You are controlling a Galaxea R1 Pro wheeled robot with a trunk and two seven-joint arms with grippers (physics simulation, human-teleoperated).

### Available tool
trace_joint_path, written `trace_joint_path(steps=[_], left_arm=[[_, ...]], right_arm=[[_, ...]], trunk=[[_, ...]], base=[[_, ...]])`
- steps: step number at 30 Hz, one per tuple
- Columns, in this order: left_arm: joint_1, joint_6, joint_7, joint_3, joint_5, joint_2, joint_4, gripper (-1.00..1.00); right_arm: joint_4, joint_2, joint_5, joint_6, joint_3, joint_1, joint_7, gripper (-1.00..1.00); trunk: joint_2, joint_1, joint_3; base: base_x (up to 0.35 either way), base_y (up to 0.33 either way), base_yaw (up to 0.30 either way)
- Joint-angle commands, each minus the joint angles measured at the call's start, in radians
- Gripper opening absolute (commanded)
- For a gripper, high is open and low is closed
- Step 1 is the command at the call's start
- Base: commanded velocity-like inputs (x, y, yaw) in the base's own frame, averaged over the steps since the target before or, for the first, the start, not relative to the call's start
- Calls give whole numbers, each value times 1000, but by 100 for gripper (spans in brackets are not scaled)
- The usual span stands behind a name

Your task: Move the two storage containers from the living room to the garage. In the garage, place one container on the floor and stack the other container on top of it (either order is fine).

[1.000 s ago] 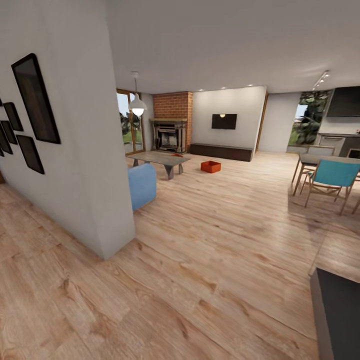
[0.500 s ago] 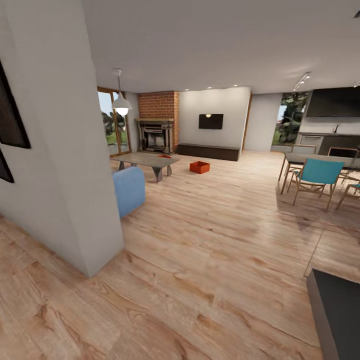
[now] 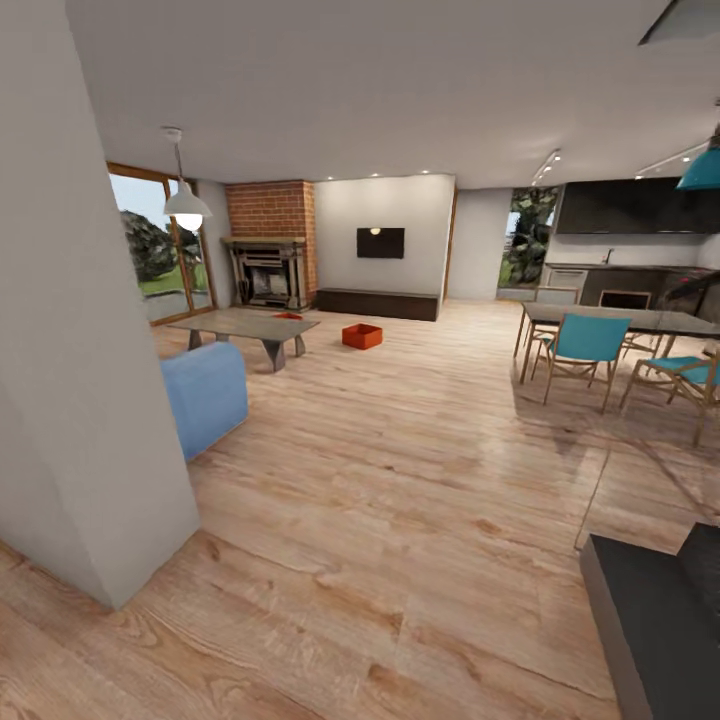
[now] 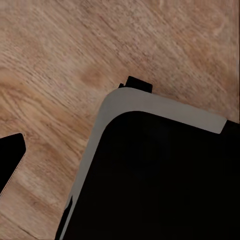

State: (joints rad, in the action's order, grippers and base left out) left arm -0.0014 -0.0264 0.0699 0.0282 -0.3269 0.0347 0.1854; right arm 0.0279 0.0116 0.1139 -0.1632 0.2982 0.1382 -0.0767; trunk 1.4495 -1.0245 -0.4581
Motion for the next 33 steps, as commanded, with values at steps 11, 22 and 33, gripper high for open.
trace_joint_path(steps=[11,22,33], left_arm=[[0,-1,1,3,-1,-1,0,100],[0,10,1,3,-1,1,0,100],[0,11,1,3,-1,1,0,100]], right_arm=[[3,1,9,-6,9,1,-2,100],[3,1,9,-6,9,1,-2,100],[3,-1,9,-6,9,1,-2,100]], trunk=[[0,-1,-1],[0,-1,-1],[0,-1,-1]], base=[[323,0,-249],[323,0,-249],[323,0,-199]])
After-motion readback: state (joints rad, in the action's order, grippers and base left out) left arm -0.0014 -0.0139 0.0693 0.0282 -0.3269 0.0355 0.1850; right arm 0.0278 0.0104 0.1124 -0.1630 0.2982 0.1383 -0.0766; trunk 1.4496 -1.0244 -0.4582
